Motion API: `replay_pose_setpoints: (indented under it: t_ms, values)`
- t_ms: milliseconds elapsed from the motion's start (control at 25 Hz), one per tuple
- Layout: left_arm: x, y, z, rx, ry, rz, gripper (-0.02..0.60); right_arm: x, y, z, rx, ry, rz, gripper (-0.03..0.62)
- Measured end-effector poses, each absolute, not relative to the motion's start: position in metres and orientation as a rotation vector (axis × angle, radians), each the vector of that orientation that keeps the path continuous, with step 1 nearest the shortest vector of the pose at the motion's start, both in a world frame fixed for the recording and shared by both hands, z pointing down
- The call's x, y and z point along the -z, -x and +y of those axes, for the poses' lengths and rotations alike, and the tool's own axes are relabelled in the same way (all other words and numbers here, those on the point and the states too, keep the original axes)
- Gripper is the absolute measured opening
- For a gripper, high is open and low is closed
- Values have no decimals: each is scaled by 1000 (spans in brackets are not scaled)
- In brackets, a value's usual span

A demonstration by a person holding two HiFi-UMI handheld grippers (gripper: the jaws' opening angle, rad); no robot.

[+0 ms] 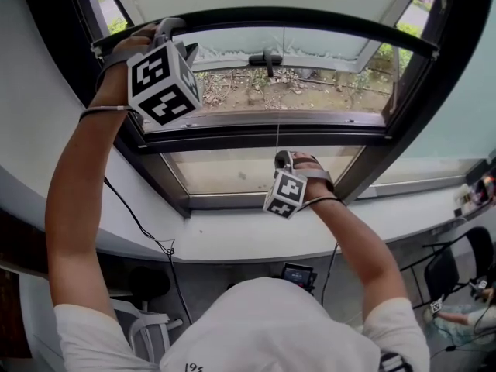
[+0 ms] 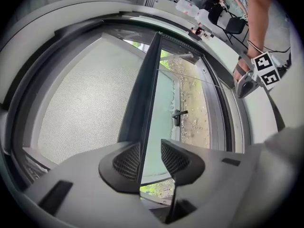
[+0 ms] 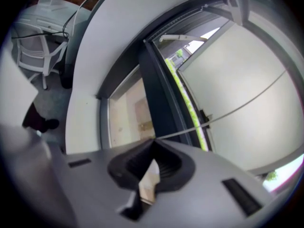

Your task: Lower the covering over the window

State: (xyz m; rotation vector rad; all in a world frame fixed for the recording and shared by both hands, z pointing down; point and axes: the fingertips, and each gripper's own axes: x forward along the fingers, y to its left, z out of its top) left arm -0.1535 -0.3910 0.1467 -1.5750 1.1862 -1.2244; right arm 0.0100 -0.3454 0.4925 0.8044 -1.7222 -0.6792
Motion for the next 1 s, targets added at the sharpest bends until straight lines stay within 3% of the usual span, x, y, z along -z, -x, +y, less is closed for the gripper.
replay_pose_setpoints:
  t_ms: [1000]
  values:
    - [-200,155,-385,1306,1643,1186,127,-523,-25,-327,602,-876,-1830,28]
